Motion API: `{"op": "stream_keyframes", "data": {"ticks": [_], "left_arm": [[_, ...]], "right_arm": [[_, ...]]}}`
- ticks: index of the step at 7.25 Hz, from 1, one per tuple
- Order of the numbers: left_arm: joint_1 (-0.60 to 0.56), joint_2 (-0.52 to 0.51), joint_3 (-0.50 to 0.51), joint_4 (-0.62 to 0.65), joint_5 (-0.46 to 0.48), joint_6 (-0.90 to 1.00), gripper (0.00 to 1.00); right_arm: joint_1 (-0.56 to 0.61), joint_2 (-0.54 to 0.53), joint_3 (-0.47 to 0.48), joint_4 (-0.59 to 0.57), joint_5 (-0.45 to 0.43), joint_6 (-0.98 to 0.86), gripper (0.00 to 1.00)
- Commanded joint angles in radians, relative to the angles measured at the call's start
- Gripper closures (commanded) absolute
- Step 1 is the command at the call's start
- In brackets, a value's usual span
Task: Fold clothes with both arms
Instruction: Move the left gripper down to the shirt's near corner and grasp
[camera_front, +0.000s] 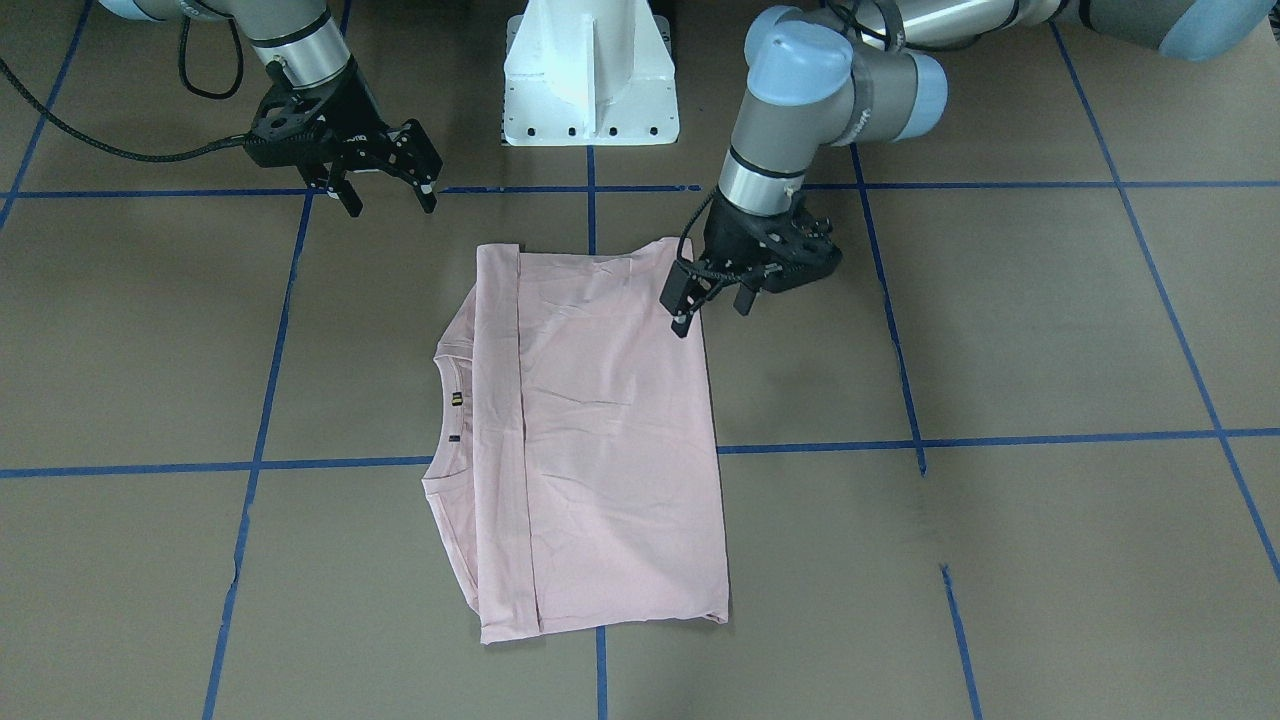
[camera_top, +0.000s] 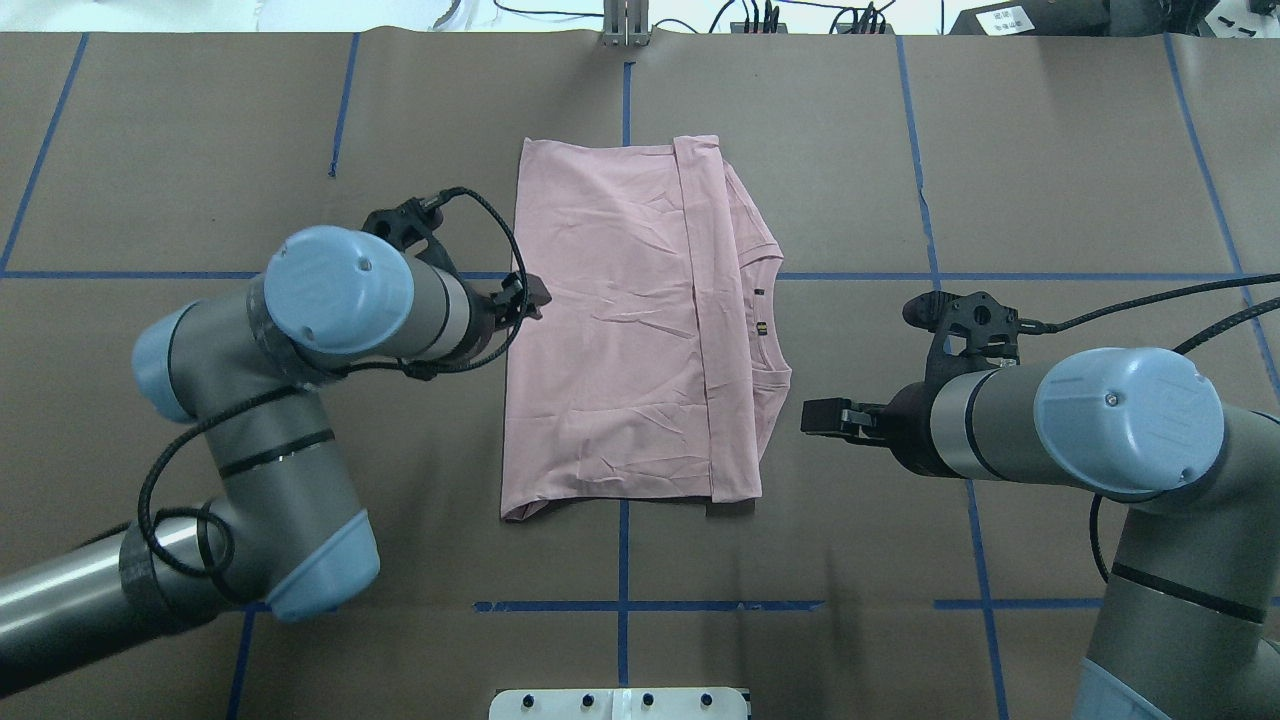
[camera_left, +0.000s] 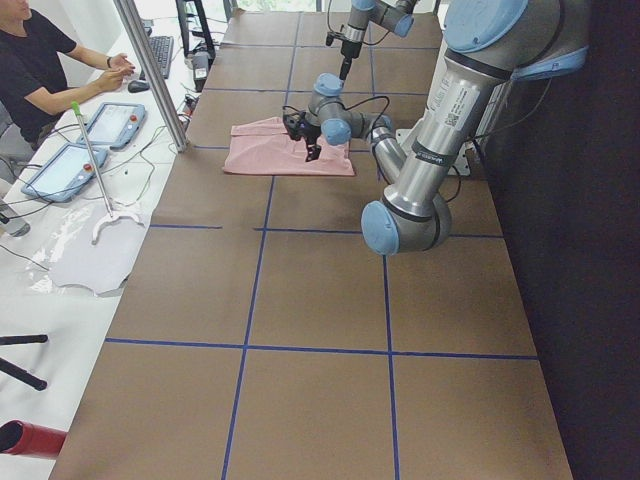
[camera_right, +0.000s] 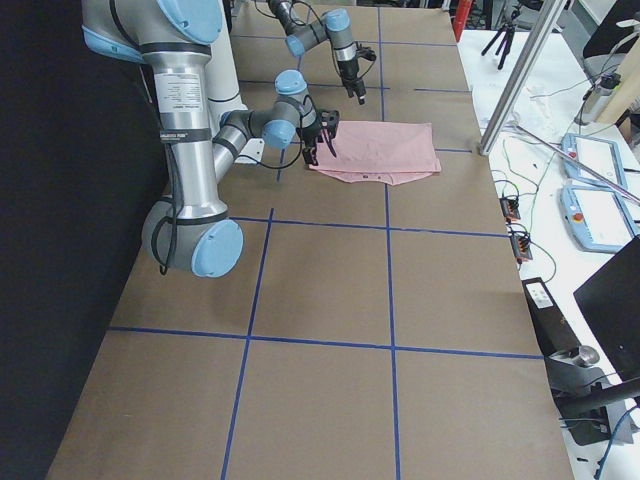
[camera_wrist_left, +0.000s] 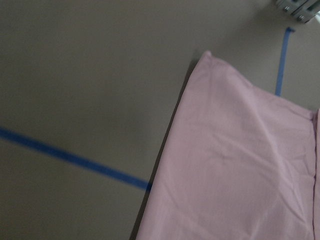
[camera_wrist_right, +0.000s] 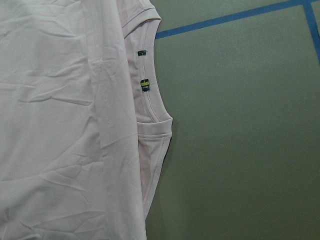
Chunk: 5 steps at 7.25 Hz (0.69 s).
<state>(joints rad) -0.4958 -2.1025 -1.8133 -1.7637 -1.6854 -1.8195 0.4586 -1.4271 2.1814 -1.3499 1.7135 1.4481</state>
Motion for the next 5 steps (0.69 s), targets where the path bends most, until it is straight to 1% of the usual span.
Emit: {"op": "stream_keyframes", "data": {"ticks": [1, 2, 3, 5], "left_arm": [[0.168, 0.021, -0.038, 0.086, 0.082, -0.199, 0.0], [0.204, 0.027, -0.023, 0.089, 0.088, -0.239, 0.0], [0.204, 0.027, 0.001, 0.089, 0.093, -0.241, 0.0], [0.215, 0.03, 0.002, 0.098, 0.096, -0.242, 0.0]], "right_arm": [[0.0, 0.0, -0.002, 0.0, 0.0, 0.002, 0.0], [0.0, 0.0, -0.003, 0.001, 0.0, 0.002, 0.0], [0.0, 0.0, -0.003, 0.0, 0.0, 0.002, 0.0], [0.003, -0.001, -0.002, 0.0, 0.0, 0.002, 0.0]]}}
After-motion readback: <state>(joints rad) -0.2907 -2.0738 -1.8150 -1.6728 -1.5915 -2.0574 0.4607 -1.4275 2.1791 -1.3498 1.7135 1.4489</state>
